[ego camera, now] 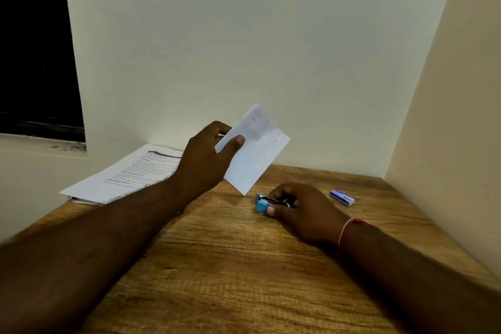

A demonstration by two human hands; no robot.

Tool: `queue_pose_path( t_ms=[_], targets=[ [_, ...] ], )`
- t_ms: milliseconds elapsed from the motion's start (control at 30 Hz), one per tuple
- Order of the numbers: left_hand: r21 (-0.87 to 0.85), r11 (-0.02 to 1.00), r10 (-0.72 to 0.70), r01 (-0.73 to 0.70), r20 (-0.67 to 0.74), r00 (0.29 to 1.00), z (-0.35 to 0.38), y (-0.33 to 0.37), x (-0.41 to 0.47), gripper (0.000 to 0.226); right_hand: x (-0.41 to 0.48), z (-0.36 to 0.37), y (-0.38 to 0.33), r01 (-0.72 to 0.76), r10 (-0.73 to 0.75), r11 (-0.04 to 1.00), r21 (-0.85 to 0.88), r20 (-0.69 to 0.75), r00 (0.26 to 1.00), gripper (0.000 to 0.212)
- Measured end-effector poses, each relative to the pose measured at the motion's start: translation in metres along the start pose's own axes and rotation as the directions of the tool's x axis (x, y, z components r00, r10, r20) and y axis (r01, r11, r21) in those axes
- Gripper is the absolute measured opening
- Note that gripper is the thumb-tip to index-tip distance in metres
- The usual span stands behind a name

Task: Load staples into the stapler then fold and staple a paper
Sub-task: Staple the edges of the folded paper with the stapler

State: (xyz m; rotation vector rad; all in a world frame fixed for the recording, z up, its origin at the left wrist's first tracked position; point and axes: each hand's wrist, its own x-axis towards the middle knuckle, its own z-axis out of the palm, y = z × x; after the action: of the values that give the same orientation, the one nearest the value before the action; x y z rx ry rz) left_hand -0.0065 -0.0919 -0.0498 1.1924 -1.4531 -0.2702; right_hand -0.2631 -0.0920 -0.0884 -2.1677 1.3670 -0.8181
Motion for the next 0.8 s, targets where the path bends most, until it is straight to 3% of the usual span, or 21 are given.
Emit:
queue_pose_path(
  t_ms=[100,200,267,467,800],
  targets=[
    [0.086,0.990,0.115,-0.113,-0.024,0.993,-0.001,-0.001,-0.001,0.024,-0.002,-0.004,-0.003,-0.063,0.052,0.911,0.408,0.036,0.998,0.005],
    [0.074,0.985,0.163,-0.158,-0.057,0.985,-0.002,-0.003,-0.001,0.028,-0.003,-0.006,-0.006,-0.041,0.004,0.813,0.580,0.064,0.998,0.020],
    [0.066,0.982,0.179,-0.175,-0.067,0.982,-0.003,-0.003,0.000,0.032,-0.004,-0.005,-0.008,-0.035,-0.012,0.794,0.606,0.075,0.997,0.031],
    [0.032,0.975,0.222,-0.221,-0.072,0.972,-0.005,-0.001,-0.001,0.030,-0.008,-0.005,-0.012,-0.039,-0.020,0.768,0.639,0.085,0.996,0.034],
    [0.033,0.963,0.267,-0.266,-0.054,0.962,0.000,0.005,-0.005,0.029,-0.015,-0.008,-0.023,-0.018,-0.034,0.815,0.579,0.079,0.996,0.040]
  ],
)
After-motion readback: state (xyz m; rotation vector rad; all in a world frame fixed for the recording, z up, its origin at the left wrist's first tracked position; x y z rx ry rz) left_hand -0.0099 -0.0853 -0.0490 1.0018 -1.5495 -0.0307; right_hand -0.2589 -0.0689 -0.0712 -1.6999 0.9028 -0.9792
